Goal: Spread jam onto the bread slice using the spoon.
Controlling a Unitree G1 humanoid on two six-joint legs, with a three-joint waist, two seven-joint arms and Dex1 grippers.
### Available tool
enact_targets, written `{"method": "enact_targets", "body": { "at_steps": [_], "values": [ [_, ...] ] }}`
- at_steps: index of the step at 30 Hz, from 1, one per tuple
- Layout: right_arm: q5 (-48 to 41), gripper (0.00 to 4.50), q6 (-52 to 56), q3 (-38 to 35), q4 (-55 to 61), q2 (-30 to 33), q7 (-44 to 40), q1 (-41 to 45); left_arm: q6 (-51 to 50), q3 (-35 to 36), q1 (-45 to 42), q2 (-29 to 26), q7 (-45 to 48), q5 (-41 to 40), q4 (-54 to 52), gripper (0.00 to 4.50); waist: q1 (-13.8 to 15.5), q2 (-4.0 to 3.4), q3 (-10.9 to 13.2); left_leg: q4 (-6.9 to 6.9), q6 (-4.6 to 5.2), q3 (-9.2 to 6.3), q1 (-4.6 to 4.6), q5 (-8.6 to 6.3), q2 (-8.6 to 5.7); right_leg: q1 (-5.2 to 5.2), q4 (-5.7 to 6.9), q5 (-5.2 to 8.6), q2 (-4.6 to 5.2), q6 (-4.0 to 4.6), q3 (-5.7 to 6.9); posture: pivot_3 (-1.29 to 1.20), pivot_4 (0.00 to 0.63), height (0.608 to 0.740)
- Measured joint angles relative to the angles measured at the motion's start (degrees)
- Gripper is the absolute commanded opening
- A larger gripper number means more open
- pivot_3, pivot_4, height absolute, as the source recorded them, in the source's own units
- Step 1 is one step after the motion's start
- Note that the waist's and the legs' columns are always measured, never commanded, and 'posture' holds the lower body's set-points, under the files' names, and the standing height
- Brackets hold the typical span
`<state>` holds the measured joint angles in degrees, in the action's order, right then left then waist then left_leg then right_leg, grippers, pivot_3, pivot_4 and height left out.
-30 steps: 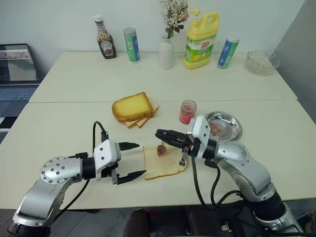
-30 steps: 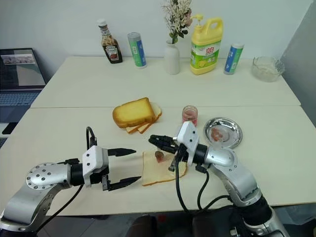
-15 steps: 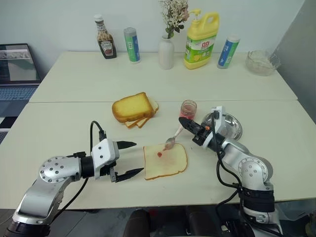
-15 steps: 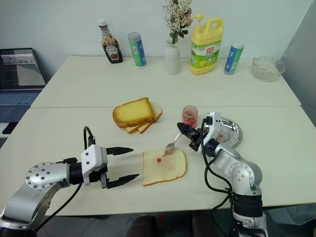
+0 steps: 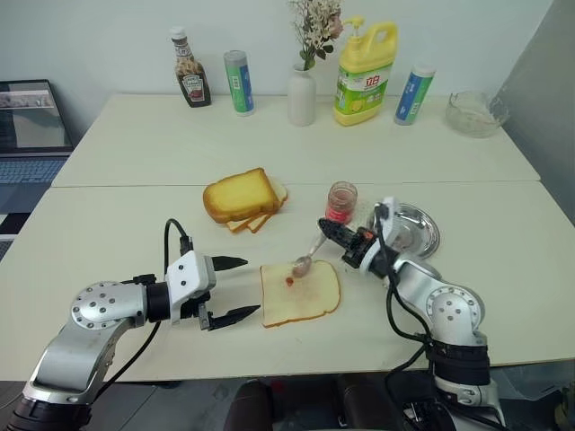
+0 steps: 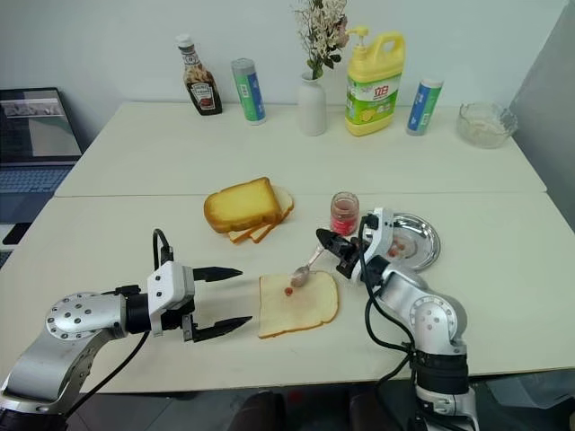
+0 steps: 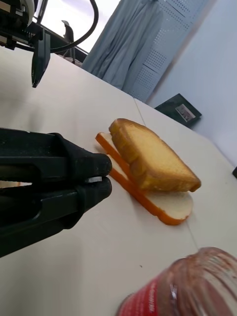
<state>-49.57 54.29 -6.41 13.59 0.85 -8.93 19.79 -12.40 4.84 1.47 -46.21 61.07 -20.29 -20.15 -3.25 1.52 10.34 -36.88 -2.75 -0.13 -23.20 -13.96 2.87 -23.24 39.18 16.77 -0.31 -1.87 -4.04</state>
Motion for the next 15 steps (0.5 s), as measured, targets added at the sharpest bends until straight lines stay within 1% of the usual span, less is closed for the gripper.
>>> {"method": "enact_targets", "body": {
  "at_steps": [3,6,8,12,15],
  "values": [
    [-0.9,0.06,1.2,0.3,-0.1,-1.9,1.4,-0.8,0.0,0.0,-0.2,0.0,0.4,0.0,0.0,4.50,0.0,0.00,0.0,0.00,0.00,0.00,0.00,0.00,0.00,0.00,0.00,0.00,0.00,0.00,0.00,0.00,0.150,0.740],
    [-1.7,0.06,3.8,0.8,-0.2,-1.7,1.8,-1.5,0.0,-0.1,-0.2,0.0,0.8,0.0,0.0,4.50,0.0,0.00,0.0,0.00,0.00,0.00,0.00,0.00,0.00,0.00,0.01,0.00,0.01,0.00,0.00,0.00,0.150,0.740],
    [-2.7,0.06,5.4,0.9,0.2,-0.7,1.6,-2.2,0.0,-0.1,-0.2,0.0,0.8,0.0,0.0,4.50,0.0,0.00,0.0,0.00,0.00,0.00,0.00,0.00,0.00,0.00,0.00,0.00,0.01,0.00,0.00,0.00,0.150,0.740],
    [-4.2,0.06,7.9,0.9,2.0,3.3,0.1,-3.4,0.0,-0.1,-0.2,0.0,0.8,0.0,0.1,4.50,0.0,0.00,0.0,0.00,0.00,0.02,0.02,0.00,-0.01,0.01,-0.01,0.00,0.01,0.00,-0.01,0.00,0.150,0.740],
    [-5.6,0.06,8.7,0.6,2.2,3.5,0.2,-3.4,0.1,-0.1,0.0,0.0,0.8,0.0,0.2,4.50,0.0,0.01,0.0,0.00,0.00,0.00,0.03,0.00,0.00,0.02,0.01,0.00,0.00,-0.01,0.00,0.00,0.150,0.740]
  ]
}}
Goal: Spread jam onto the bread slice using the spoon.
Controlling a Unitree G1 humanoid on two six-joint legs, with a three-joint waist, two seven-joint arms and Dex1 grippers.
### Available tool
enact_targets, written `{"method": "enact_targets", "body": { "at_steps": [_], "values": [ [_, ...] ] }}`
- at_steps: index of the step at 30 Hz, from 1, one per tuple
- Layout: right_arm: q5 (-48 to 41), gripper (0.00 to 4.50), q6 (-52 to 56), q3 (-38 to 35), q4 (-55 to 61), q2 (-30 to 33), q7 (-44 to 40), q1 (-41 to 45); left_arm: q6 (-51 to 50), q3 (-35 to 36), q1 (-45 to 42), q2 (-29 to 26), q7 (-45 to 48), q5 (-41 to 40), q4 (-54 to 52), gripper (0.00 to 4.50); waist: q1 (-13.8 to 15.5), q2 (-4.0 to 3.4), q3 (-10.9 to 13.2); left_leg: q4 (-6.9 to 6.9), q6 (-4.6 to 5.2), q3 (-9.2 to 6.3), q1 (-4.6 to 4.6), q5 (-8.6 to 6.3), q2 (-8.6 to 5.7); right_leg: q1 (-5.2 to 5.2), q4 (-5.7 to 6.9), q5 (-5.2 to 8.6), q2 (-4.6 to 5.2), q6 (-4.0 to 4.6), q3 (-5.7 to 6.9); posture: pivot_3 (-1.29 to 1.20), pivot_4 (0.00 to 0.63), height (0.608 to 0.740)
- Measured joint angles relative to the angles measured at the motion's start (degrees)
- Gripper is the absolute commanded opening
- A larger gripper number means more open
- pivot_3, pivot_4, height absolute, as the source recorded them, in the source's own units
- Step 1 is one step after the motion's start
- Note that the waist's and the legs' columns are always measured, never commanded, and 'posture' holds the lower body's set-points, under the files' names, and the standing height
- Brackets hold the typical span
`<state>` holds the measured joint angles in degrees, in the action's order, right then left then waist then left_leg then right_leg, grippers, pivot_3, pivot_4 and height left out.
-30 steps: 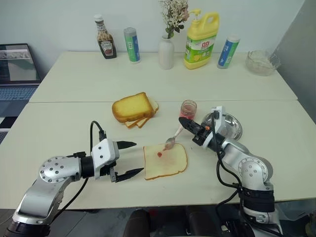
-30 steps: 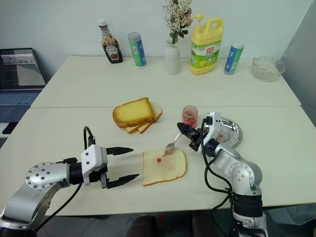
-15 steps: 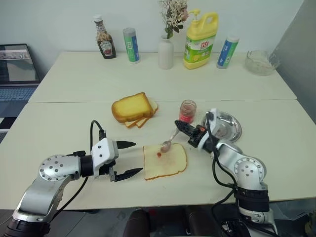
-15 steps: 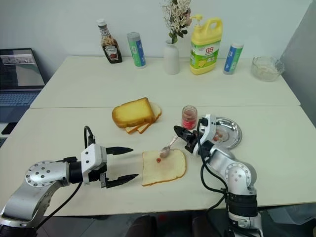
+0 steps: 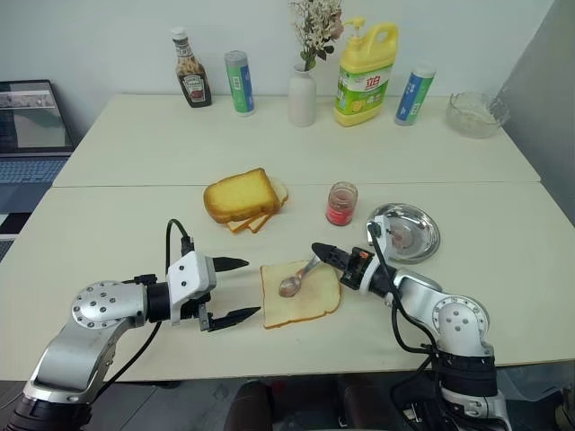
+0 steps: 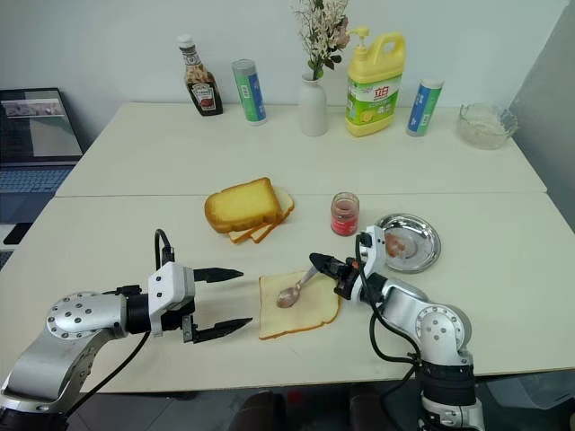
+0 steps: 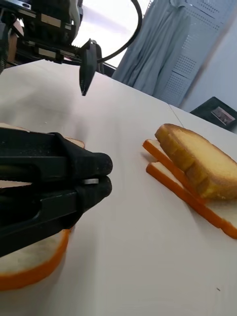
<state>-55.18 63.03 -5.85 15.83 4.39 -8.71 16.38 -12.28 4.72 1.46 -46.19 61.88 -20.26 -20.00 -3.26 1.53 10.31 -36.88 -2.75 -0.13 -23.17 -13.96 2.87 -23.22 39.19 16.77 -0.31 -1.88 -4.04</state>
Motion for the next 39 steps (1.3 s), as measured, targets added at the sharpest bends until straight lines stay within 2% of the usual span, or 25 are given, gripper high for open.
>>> {"method": "enact_targets", "body": {
  "at_steps": [6,12,24,29,35,39],
  "values": [
    [-0.7,0.06,-1.2,-3.8,-4.1,-5.9,6.1,3.0,0.1,-0.1,0.0,0.0,0.0,0.0,0.1,4.50,0.0,0.00,0.0,-0.01,0.00,0.01,0.00,0.00,0.00,0.00,0.01,0.00,0.00,0.00,-0.01,0.00,0.150,0.740],
    [-2.3,0.06,-1.7,-8.0,-7.2,-6.7,9.8,4.6,0.1,-0.1,0.0,0.0,-0.1,0.0,0.1,4.50,0.1,0.00,0.0,0.00,0.00,0.02,-0.03,0.00,-0.02,0.00,-0.02,-0.01,0.02,0.00,-0.01,0.00,0.150,0.740],
    [-13.2,0.06,7.3,-8.5,-4.5,-1.3,10.0,-0.1,-0.5,-0.1,-0.1,0.0,-0.1,0.0,0.1,4.50,0.0,0.01,0.0,0.01,0.00,0.02,-0.02,0.00,-0.01,0.00,-0.01,0.00,0.01,-0.01,-0.01,0.00,0.150,0.740],
    [-12.6,0.06,6.7,-5.6,-1.7,2.8,7.3,-0.5,-0.9,-0.1,-0.1,0.0,0.0,0.0,0.1,4.50,0.0,0.02,0.0,0.00,0.00,0.02,-0.02,0.00,-0.01,0.00,-0.02,0.00,0.00,-0.01,-0.02,0.00,0.150,0.740],
    [-12.0,0.06,1.6,-6.1,-1.8,0.7,8.9,2.5,-1.1,-0.1,-0.1,0.0,0.0,0.0,0.0,4.50,0.0,0.02,0.0,0.00,0.00,0.02,-0.03,0.00,-0.01,-0.01,-0.02,0.00,0.00,-0.01,-0.02,0.00,0.150,0.740],
    [-6.6,0.06,-4.3,-5.4,-3.3,1.0,7.7,4.9,-1.1,-0.1,-0.1,0.0,0.0,0.0,-0.2,4.50,0.0,0.02,0.0,0.00,0.00,0.02,-0.03,0.00,-0.01,-0.01,-0.04,0.00,0.00,-0.01,-0.01,0.00,0.150,0.740]
  ]
}}
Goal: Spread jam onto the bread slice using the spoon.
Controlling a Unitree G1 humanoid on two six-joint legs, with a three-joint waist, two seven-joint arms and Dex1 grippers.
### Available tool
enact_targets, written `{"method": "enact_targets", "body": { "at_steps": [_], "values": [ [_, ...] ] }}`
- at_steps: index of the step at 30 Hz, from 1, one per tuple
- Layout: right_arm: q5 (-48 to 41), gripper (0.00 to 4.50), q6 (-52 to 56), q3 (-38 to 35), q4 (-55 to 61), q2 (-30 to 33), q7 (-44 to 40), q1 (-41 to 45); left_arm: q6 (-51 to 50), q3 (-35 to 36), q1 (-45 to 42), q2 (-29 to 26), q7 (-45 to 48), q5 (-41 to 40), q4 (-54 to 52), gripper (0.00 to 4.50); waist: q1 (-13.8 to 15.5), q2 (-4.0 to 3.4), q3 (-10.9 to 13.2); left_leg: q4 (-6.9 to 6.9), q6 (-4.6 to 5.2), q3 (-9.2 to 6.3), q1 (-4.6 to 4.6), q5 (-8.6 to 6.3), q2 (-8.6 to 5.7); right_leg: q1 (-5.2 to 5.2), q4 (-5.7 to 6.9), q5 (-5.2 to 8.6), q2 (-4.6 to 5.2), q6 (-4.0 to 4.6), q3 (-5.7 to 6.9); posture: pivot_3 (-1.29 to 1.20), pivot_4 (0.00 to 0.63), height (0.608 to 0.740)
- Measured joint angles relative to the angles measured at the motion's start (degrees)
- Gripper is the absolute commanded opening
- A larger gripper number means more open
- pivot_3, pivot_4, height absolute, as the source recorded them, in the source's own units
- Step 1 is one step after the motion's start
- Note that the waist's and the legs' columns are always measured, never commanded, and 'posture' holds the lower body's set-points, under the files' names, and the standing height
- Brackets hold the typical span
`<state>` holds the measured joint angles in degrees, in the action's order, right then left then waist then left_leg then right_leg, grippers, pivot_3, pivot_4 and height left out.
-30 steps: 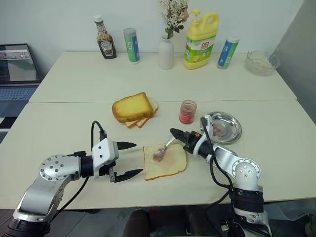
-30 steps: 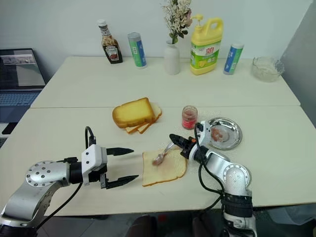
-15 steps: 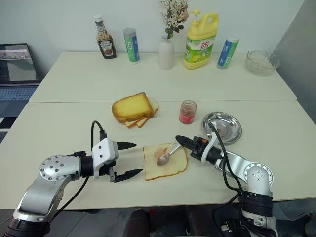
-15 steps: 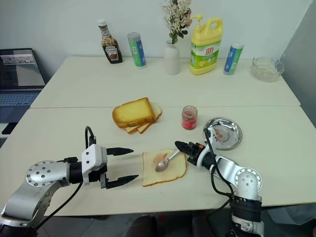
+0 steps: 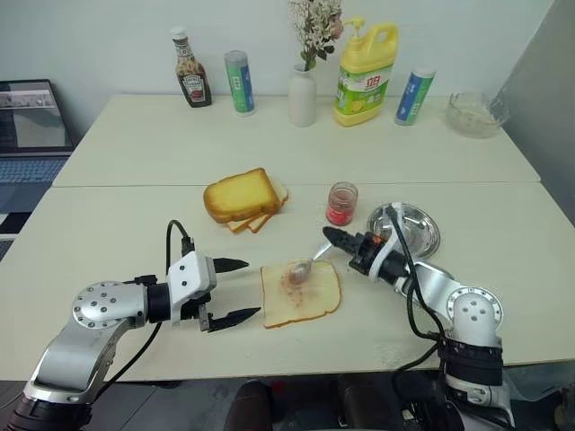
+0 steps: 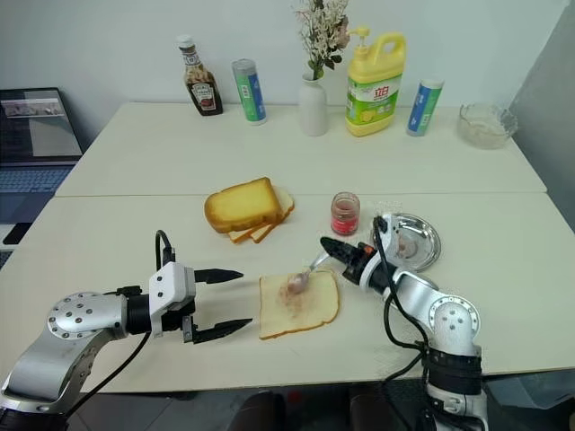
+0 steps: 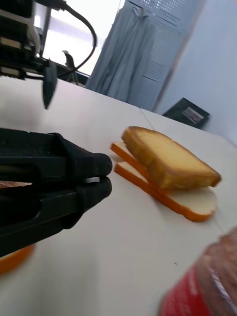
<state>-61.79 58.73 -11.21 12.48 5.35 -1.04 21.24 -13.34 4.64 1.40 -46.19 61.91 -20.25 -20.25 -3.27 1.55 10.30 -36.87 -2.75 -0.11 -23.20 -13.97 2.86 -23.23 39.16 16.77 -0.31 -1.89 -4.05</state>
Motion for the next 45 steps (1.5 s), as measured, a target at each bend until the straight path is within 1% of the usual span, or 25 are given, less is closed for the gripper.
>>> {"method": "enact_targets", "body": {
  "at_steps": [4,8,16,23,27,33,42,45],
  "values": [
    [2.8,0.06,-2.9,0.3,-2.5,0.0,-1.0,0.9,0.0,-0.1,0.0,0.0,0.0,0.0,-0.1,4.50,0.0,0.00,0.0,0.01,0.00,0.00,0.00,0.00,0.00,0.00,0.00,0.00,0.00,0.01,0.00,0.00,0.150,0.740],
    [3.9,0.06,-3.0,0.5,-3.8,0.0,-1.4,0.1,0.0,-0.4,0.0,0.0,0.1,0.0,-0.1,4.50,0.0,0.00,0.0,0.01,0.00,0.00,0.00,0.00,0.01,0.00,0.00,0.00,0.00,0.01,0.00,0.00,0.150,0.740],
    [-1.9,0.06,4.0,1.3,3.8,1.9,-1.2,-6.7,0.0,-0.6,-0.9,0.0,0.1,0.0,-0.1,4.50,-0.3,0.02,0.0,0.06,0.00,0.04,0.09,0.00,0.13,0.00,0.03,0.00,-0.10,0.01,-0.05,0.00,0.150,0.740],
    [-3.6,0.06,7.0,2.3,5.9,4.3,-1.3,-7.0,-0.2,-0.9,-1.5,0.0,0.1,0.0,-0.1,4.50,-0.5,0.02,0.0,0.03,0.00,0.08,0.11,0.00,0.56,0.00,-0.03,-0.12,-0.51,0.20,-0.04,0.00,0.150,0.740],
    [-5.1,0.06,6.9,1.6,4.9,2.8,0.3,-6.4,-0.2,-0.9,-1.7,0.0,0.1,0.0,-0.1,4.50,-0.5,0.02,0.0,0.06,0.00,0.07,0.17,0.00,0.74,0.00,-0.02,-0.14,-0.70,0.27,-0.03,0.00,0.150,0.740],
    [-8.9,0.06,6.1,-0.3,1.6,-0.1,4.5,-5.2,0.0,-0.9,-1.7,0.0,0.1,0.0,-0.1,4.50,-0.2,0.02,0.0,0.04,-0.01,0.15,0.15,0.00,0.70,-0.01,-0.04,-0.16,-0.65,0.30,-0.07,0.00,0.150,0.740],
    [-9.2,0.06,6.8,1.0,0.7,3.3,4.0,-4.8,0.0,-0.9,-1.6,0.0,0.6,0.0,-0.1,4.50,0.0,0.02,0.0,0.05,-0.01,0.15,0.16,0.00,0.72,-0.01,-0.04,-0.16,-0.67,0.30,-0.07,0.00,0.150,0.740],
    [-12.3,0.06,9.1,1.2,2.1,6.8,2.1,-6.6,0.0,-0.9,-1.6,0.0,0.8,0.0,-0.1,4.50,0.0,0.02,0.0,0.05,-0.01,0.16,0.14,0.00,0.71,0.00,-0.08,-0.15,-0.66,0.30,-0.07,0.00,0.150,0.740]
  ]
}}
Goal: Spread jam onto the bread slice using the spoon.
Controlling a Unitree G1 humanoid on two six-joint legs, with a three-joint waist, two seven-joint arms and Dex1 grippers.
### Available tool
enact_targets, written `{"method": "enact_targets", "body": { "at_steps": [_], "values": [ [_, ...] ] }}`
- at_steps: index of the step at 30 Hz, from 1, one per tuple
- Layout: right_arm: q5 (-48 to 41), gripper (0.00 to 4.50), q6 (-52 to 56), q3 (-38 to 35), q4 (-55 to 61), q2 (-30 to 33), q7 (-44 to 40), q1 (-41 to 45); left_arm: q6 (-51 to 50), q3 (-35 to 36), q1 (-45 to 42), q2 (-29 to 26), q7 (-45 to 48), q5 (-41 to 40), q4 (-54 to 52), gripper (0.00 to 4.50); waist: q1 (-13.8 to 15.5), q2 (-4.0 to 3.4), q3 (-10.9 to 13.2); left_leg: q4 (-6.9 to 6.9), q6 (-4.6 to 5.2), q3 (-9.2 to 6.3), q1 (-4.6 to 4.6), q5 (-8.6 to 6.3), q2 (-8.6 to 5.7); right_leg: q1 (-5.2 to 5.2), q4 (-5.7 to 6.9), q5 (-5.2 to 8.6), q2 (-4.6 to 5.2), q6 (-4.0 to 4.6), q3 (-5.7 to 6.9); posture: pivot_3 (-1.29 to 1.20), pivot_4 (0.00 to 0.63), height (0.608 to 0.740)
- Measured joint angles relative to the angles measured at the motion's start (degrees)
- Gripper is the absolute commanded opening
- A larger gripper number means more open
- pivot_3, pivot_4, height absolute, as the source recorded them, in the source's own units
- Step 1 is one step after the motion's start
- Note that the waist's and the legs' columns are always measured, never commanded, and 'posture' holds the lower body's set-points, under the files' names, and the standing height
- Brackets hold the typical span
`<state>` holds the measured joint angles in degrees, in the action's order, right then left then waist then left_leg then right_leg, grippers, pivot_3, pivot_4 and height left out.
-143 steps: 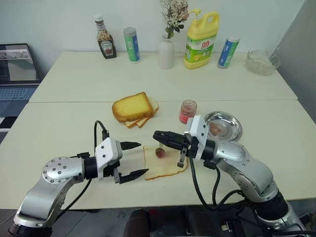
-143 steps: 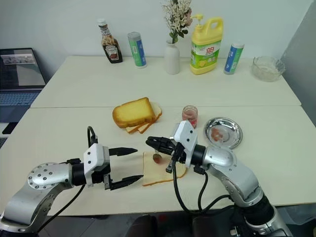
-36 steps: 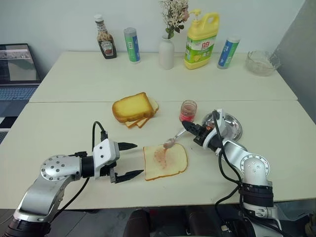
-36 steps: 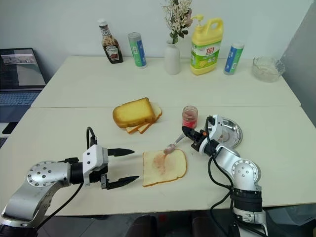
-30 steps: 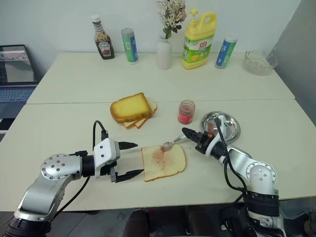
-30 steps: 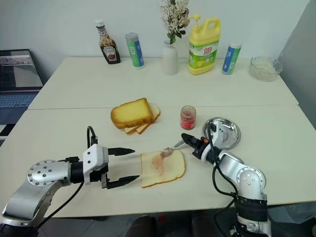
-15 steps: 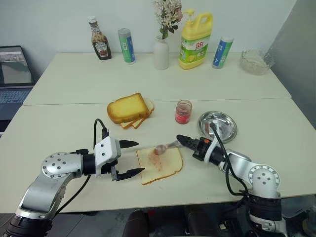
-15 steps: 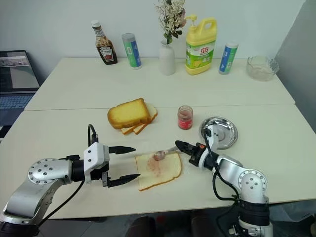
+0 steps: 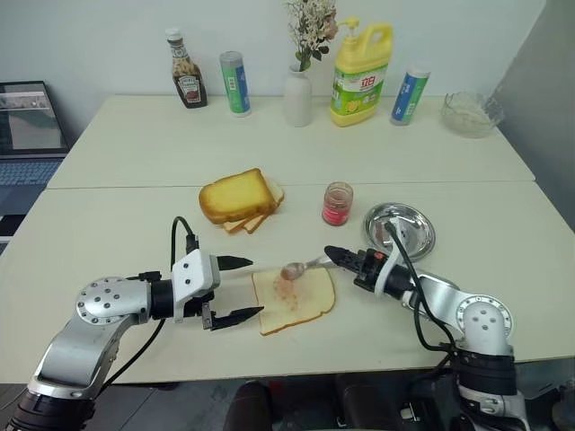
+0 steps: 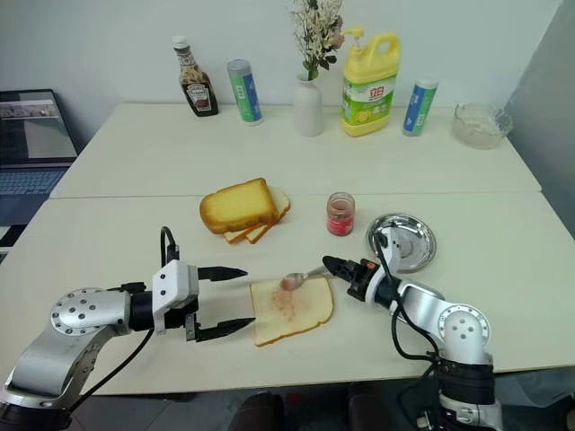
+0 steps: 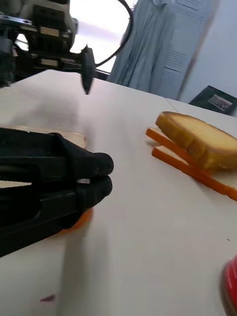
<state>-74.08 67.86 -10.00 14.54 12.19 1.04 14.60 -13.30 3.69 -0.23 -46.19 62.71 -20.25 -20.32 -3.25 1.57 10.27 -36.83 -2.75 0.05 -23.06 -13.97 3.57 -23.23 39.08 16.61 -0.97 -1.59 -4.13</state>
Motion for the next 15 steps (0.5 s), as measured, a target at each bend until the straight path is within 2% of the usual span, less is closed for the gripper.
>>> {"method": "enact_targets", "body": {
  "at_steps": [11,15],
  "values": [
    [-5.5,0.06,1.6,0.1,2.0,6.4,-2.0,-2.5,0.0,0.0,-0.1,0.0,0.4,0.0,0.1,4.50,0.0,0.00,0.0,-0.01,0.00,0.01,0.01,0.00,0.00,0.00,0.00,0.01,-0.01,-0.01,-0.02,0.00,0.150,0.740],
    [-5.4,0.06,-1.7,-0.4,0.6,4.9,-0.5,-1.1,0.2,-0.1,-0.1,0.0,0.5,0.0,0.3,4.50,0.0,0.00,0.0,-0.02,0.00,0.01,0.02,0.00,0.03,0.00,0.01,0.05,-0.03,-0.09,-0.01,0.00,0.150,0.740]
  ]
}}
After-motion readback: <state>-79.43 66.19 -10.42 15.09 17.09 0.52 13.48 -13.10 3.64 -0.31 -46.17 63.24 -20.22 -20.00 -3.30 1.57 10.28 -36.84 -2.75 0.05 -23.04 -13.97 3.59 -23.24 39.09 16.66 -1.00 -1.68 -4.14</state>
